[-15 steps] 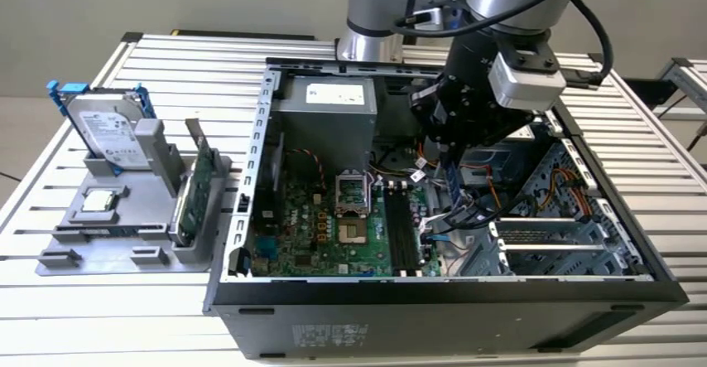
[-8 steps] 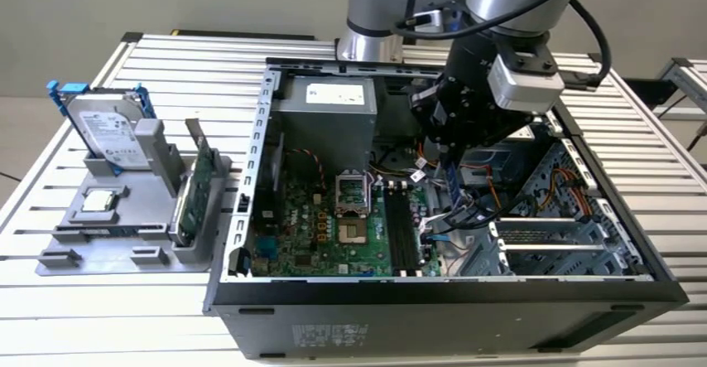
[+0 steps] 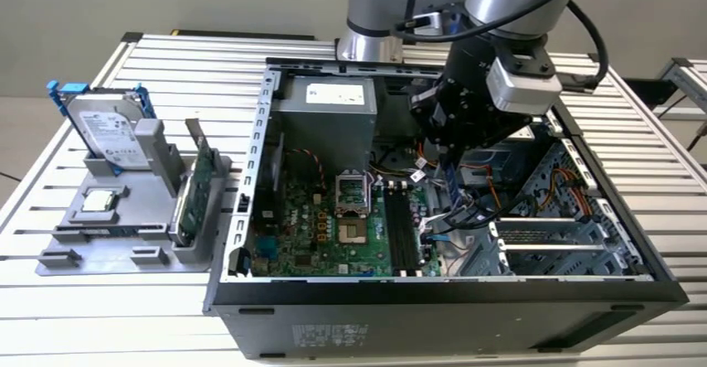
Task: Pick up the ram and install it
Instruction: 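Insert the ram into the slot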
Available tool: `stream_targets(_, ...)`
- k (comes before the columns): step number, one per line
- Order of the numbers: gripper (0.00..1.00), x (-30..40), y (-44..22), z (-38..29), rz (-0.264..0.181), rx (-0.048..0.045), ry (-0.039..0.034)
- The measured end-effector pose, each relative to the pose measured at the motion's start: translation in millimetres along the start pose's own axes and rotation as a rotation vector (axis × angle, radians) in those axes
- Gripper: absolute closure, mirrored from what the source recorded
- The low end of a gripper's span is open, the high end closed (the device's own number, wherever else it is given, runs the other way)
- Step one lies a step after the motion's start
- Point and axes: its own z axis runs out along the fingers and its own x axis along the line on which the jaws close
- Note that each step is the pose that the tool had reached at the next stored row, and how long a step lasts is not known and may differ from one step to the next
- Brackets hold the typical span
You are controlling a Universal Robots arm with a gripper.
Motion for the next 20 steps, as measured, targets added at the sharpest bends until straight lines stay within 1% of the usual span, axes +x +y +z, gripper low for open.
stream_targets(20, 1.00, 0.1, -1.0, 7.8, 0.000, -0.0001, 0.0000)
